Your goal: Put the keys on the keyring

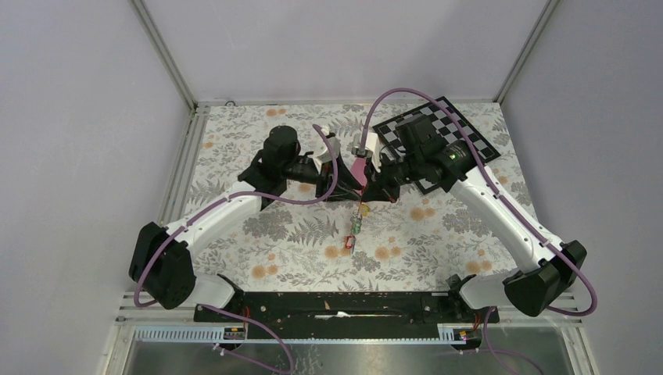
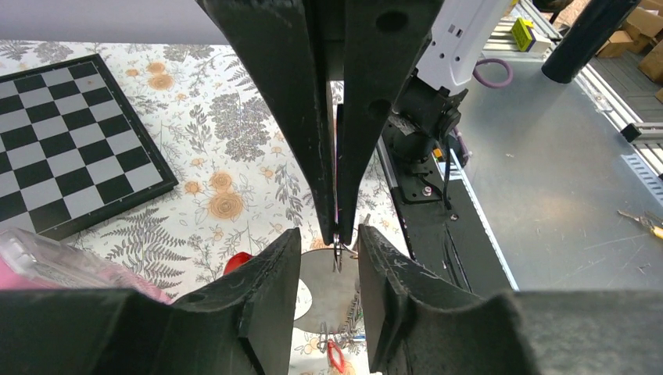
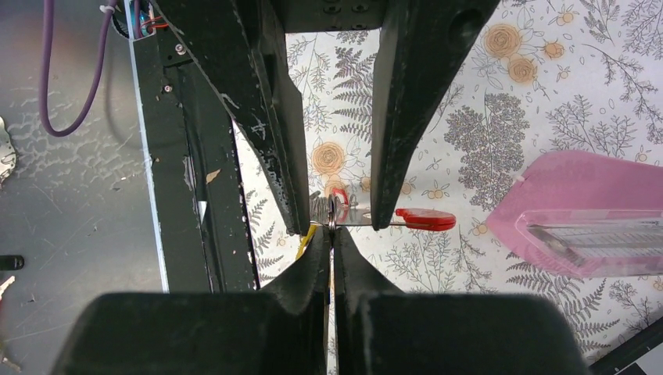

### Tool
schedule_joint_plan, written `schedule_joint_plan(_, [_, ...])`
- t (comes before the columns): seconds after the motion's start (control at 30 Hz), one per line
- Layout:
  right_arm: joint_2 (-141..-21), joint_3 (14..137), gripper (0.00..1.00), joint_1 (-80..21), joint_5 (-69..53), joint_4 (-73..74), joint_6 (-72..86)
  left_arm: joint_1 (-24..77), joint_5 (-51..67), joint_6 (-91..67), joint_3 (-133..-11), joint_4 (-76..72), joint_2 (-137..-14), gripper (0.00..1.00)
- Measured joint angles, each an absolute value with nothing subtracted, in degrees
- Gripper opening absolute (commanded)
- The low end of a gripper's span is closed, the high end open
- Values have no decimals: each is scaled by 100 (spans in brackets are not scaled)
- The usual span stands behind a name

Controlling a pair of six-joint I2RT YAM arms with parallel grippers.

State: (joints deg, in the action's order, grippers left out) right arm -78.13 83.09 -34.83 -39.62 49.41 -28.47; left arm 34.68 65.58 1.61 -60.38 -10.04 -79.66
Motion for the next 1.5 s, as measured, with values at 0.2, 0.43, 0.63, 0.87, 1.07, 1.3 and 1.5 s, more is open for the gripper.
schedule_joint_plan(0.2, [-7813, 8333, 0, -3483, -3966, 4943, -2845, 3514, 6560, 301, -6038, -904, -7975, 21])
schedule_joint_plan(0.43, [-7811, 8333, 0, -3481, -3861, 4950, -2840, 3527, 6628, 252, -6012, -913, -7983, 0])
schedule_joint_plan(0.63, [-7811, 8333, 13, -3483, -3844, 4954, -2840, 3524, 6628, 193, -5959, -1033, -7996, 0])
schedule_joint_plan(0.87, [-7575, 8060, 38, -3371, -3942, 4711, -2755, 3522, 6624, -388, -5621, -1566, -7981, 0])
schedule_joint_plan(1.07, [-7203, 7666, 42, -3118, -4351, 4401, -2624, 3518, 6595, -1177, -5341, -2202, -7977, 0])
schedule_joint_plan(1.3, [-7140, 7214, 43, -3017, -4757, 4075, -2495, 3516, 6521, -1804, -5183, -2630, -7889, 0])
schedule_joint_plan(1.5, [-7137, 6984, 45, -2939, -5050, 3854, -2405, 3481, 6458, -2152, -5094, -2882, -7846, 0])
